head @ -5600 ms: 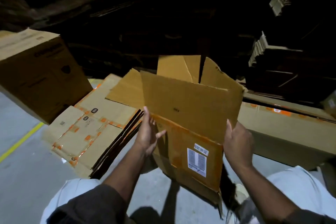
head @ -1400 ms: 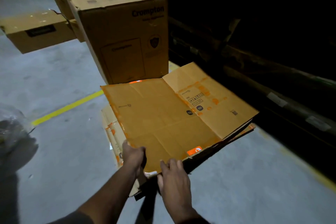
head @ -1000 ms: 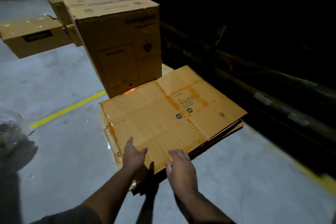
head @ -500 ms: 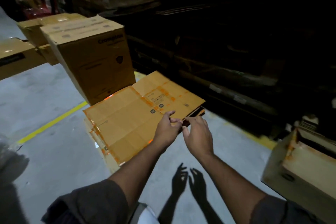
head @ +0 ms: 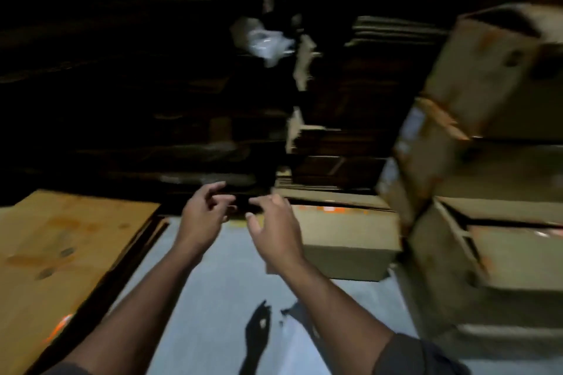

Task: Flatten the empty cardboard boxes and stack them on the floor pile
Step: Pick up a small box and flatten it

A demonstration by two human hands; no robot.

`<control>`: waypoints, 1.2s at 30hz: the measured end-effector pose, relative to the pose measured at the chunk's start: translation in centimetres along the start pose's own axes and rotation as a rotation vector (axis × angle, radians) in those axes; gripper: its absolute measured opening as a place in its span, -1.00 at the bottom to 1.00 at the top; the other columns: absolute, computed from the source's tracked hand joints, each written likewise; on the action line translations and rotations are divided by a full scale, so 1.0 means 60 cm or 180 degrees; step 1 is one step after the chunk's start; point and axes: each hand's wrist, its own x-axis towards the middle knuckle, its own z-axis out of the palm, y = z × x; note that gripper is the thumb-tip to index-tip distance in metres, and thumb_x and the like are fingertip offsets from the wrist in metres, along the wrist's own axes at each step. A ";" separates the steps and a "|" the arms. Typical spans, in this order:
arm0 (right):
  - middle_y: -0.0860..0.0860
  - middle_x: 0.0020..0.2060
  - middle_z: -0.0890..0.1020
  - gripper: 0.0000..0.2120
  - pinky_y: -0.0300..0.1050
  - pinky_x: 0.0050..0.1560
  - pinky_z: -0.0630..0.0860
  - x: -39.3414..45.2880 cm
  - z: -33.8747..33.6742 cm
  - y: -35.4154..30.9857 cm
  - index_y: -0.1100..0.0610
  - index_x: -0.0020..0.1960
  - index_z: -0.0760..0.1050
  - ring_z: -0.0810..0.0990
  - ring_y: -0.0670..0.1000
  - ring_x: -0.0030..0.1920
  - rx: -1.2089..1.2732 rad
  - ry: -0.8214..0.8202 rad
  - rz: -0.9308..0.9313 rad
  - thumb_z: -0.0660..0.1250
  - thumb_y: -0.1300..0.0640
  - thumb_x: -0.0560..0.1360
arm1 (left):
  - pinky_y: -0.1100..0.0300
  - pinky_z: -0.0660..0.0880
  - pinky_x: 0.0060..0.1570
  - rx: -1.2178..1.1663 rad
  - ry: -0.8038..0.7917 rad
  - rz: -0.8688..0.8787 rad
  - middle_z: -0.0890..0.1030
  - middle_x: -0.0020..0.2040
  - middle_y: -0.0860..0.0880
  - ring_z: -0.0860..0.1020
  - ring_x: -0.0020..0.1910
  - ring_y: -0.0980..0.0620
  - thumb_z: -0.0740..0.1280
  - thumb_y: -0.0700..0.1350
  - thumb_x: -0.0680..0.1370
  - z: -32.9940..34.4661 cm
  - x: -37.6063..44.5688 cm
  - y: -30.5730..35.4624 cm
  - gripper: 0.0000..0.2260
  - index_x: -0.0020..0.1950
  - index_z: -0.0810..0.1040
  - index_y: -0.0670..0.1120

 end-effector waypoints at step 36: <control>0.11 0.38 0.38 -0.46 0.05 0.25 0.45 0.464 -0.735 0.382 0.17 0.41 0.38 0.25 0.11 0.44 -0.0900 0.2743 0.1439 0.38 -0.07 0.54 | 0.03 0.61 0.12 0.0533 -0.1886 0.1776 0.49 0.38 -0.01 0.55 0.18 0.08 0.38 -0.08 0.61 0.785 0.246 0.575 -0.40 0.59 0.20 0.06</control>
